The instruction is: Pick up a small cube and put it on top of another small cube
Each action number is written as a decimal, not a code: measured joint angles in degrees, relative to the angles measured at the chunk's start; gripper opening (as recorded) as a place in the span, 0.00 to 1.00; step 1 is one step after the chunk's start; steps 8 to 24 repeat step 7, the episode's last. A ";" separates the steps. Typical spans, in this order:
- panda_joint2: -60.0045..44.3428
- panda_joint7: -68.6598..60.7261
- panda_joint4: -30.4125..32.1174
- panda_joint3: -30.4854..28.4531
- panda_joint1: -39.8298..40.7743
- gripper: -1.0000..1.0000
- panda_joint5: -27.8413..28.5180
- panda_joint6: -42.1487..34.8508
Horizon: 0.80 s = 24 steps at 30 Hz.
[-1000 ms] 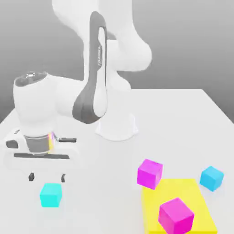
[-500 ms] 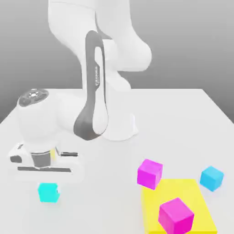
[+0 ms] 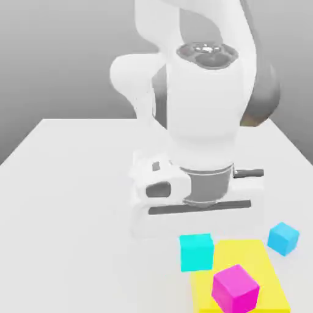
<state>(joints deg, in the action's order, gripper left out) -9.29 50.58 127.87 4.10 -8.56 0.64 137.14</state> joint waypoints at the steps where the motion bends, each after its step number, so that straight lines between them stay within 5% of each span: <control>1: -1.68 0.67 0.06 0.05 -0.40 0.00 0.29 1.74; 2: -3.40 1.07 0.33 0.01 -0.69 1.00 0.52 3.72; 24: -3.40 1.06 0.33 0.01 -0.69 1.00 0.52 3.72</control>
